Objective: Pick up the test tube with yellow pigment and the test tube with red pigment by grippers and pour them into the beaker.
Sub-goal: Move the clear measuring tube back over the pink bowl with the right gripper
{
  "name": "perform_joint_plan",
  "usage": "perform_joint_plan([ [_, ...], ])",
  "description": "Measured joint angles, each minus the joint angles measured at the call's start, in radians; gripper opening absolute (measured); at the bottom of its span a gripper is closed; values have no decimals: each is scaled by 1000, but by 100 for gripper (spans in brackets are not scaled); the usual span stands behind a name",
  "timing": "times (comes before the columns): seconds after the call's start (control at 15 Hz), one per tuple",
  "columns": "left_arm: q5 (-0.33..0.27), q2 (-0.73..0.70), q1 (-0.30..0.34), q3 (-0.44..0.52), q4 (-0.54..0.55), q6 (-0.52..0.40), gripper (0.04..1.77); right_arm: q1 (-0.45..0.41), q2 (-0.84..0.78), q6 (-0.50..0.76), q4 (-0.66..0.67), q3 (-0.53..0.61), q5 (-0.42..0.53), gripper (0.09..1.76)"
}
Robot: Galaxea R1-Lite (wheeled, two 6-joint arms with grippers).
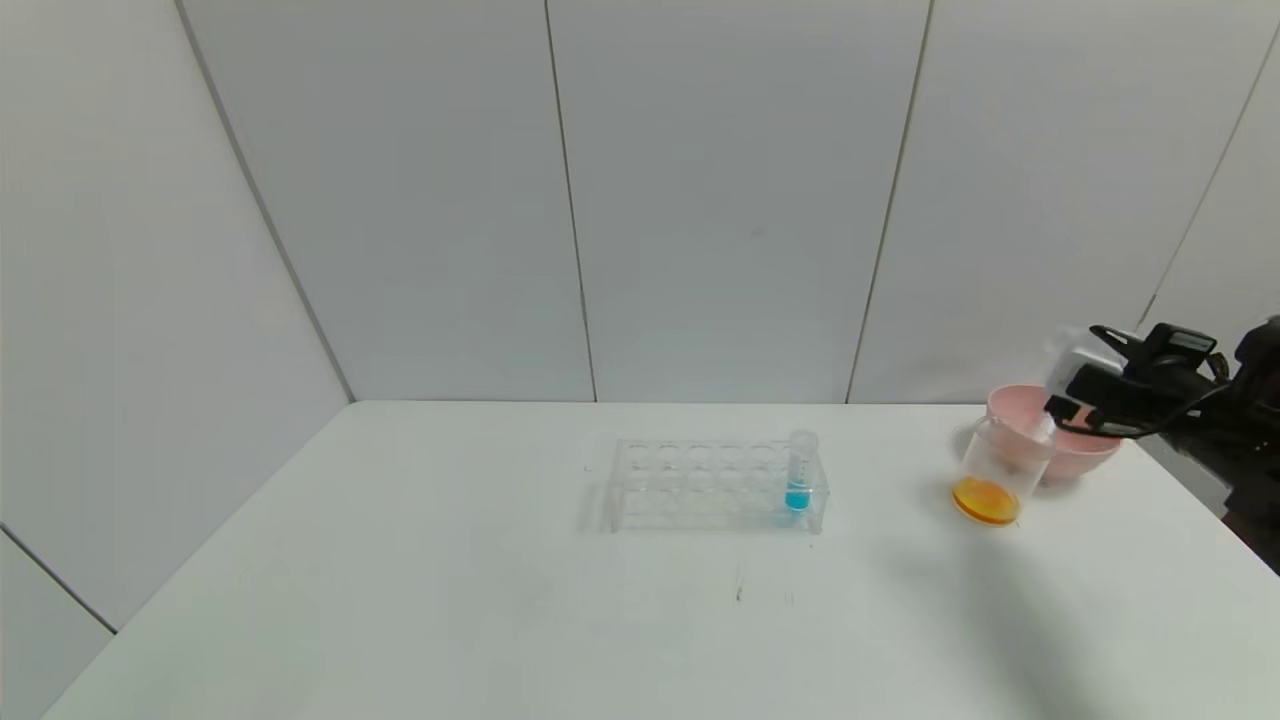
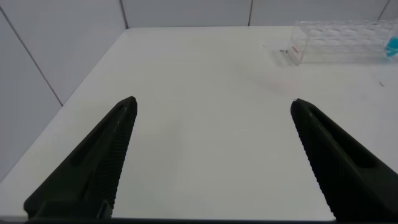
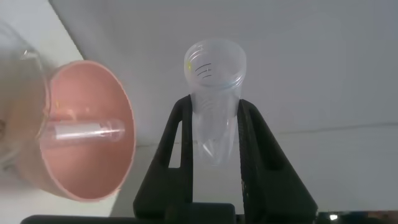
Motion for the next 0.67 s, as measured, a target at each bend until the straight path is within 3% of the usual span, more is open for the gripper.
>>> perform_joint_plan([
  [0.2,0,0,0,0,0,0,176,17,-1,468,111,-110,-63,50],
  [0.47,0,0,0,0,0,0,176,18,6,1103,203,-165,-94,50],
  [0.67,0,0,0,0,0,0,176,-23,34,1353,240,-198,-100,50],
])
